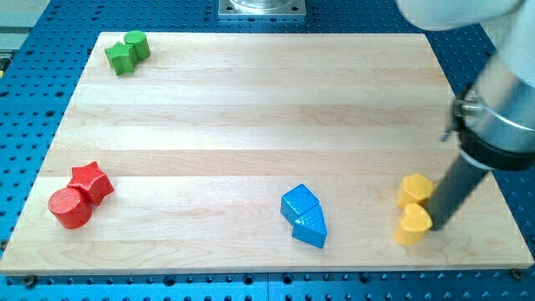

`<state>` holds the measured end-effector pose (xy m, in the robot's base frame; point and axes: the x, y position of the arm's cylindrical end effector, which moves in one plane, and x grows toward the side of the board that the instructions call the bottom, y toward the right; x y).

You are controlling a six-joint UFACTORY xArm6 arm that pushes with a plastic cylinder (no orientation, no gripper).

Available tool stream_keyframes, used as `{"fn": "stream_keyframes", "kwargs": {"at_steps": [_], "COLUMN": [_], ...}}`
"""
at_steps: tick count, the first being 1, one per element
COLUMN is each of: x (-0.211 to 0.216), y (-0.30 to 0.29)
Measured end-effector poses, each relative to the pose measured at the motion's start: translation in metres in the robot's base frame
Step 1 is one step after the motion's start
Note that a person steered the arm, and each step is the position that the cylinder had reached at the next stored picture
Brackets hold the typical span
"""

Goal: Nudge the heart slightly up

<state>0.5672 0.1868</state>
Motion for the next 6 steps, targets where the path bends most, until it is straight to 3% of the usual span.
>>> {"fn": "stream_keyframes", "kwargs": {"at_steps": [1, 2, 3, 4, 5, 6], "x": [-0.019, -0.011, 0.050, 0.038, -0.003, -0.003], "y": [-0.031, 0.053, 0.023, -0.016, -0.019, -0.024]}}
